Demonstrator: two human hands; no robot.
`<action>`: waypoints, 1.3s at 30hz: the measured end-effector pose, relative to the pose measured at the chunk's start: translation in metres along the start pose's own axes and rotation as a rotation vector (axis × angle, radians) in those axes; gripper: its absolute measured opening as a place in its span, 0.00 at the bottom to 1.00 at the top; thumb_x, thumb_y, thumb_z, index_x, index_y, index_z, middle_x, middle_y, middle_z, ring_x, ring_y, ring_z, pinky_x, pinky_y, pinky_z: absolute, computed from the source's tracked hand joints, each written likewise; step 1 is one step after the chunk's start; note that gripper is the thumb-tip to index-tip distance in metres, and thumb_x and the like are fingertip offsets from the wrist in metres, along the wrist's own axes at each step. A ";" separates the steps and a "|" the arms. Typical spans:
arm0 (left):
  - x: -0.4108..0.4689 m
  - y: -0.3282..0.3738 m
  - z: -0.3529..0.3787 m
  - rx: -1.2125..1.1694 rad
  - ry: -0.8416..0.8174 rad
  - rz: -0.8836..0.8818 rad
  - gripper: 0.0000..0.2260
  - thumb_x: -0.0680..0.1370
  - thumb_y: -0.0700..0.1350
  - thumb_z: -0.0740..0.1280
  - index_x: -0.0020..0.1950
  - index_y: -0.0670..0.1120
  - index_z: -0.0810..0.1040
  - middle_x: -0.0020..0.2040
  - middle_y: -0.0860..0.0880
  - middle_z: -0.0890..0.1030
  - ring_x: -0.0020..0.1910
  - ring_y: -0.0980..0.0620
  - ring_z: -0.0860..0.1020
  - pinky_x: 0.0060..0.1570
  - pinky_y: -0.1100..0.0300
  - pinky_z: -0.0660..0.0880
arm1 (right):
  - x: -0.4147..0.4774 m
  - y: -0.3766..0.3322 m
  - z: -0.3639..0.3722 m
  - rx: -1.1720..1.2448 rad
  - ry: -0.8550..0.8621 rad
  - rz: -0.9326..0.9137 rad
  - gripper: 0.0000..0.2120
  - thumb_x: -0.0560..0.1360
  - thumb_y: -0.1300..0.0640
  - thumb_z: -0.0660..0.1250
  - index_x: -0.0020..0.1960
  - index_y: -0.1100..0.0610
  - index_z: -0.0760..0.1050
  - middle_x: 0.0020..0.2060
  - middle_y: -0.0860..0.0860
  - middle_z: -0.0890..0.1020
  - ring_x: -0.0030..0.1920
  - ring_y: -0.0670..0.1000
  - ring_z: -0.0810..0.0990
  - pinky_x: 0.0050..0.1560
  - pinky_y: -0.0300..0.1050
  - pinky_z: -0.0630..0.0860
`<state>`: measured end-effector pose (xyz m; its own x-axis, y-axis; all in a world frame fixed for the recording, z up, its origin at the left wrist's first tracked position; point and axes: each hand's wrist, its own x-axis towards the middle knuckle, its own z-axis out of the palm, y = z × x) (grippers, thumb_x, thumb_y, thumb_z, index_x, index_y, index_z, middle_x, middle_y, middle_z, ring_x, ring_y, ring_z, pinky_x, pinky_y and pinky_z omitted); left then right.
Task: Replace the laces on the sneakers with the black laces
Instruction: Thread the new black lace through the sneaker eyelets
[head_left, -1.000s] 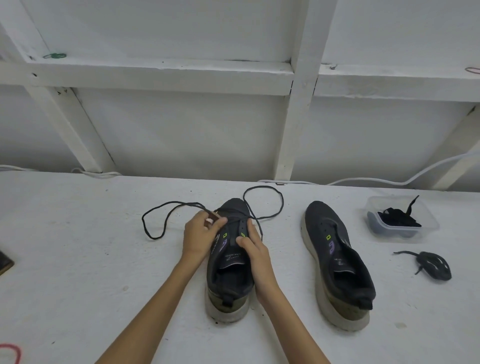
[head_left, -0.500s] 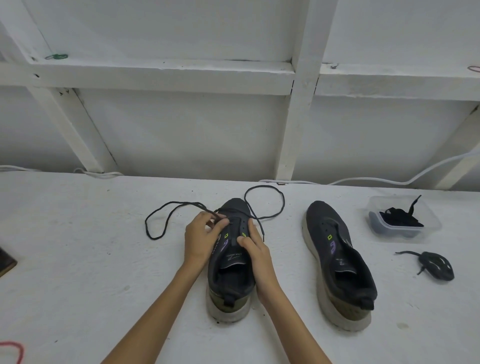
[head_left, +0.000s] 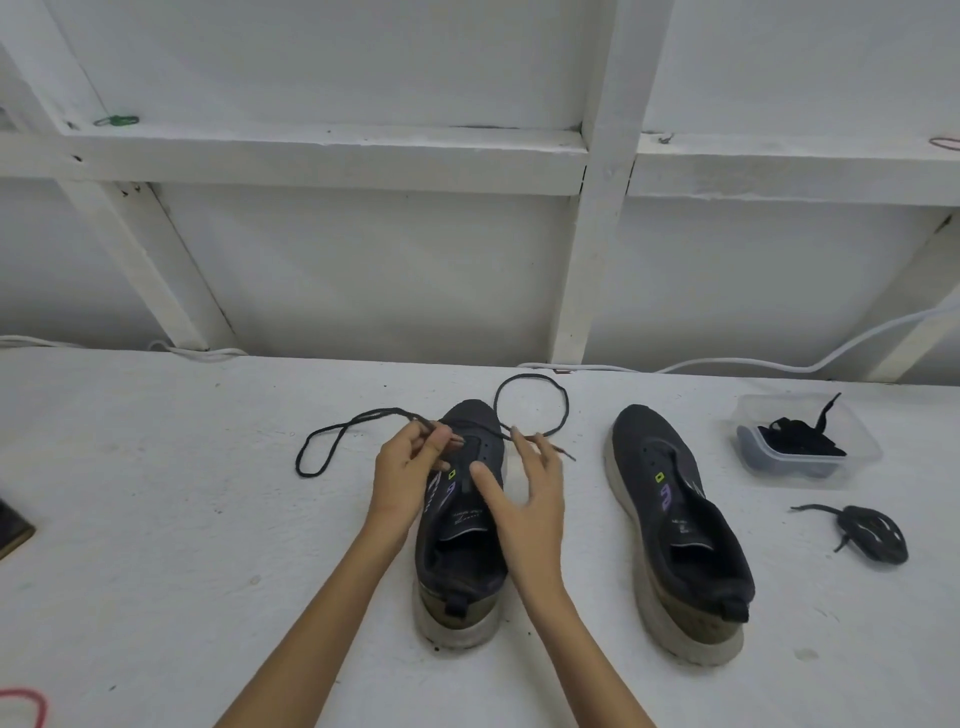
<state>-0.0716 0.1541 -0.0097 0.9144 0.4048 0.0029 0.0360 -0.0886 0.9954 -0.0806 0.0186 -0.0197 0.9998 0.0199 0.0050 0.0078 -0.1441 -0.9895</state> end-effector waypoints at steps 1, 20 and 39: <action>-0.004 0.006 0.001 -0.045 -0.034 -0.018 0.07 0.81 0.42 0.63 0.49 0.41 0.79 0.45 0.48 0.84 0.45 0.53 0.82 0.45 0.64 0.78 | -0.001 -0.007 -0.003 -0.036 0.050 -0.095 0.24 0.73 0.47 0.73 0.68 0.43 0.73 0.68 0.36 0.68 0.68 0.34 0.65 0.64 0.31 0.64; -0.026 0.069 0.006 -0.763 -0.435 -0.525 0.18 0.79 0.48 0.61 0.58 0.36 0.80 0.61 0.37 0.80 0.60 0.44 0.80 0.59 0.54 0.77 | -0.026 -0.055 -0.034 -0.010 -0.268 -0.364 0.05 0.70 0.62 0.75 0.41 0.53 0.85 0.36 0.51 0.80 0.37 0.45 0.73 0.41 0.31 0.68; -0.062 0.108 0.018 -0.637 -0.847 -0.590 0.28 0.80 0.58 0.56 0.58 0.34 0.80 0.57 0.34 0.80 0.58 0.39 0.80 0.57 0.52 0.78 | 0.048 -0.119 -0.071 -0.077 -0.193 -0.420 0.03 0.71 0.60 0.76 0.40 0.59 0.84 0.24 0.46 0.68 0.29 0.45 0.65 0.34 0.39 0.65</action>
<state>-0.1177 0.1033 0.0962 0.8067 -0.5131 -0.2931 0.5493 0.4685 0.6919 -0.0318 -0.0336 0.1082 0.8878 0.2751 0.3689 0.4201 -0.1571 -0.8938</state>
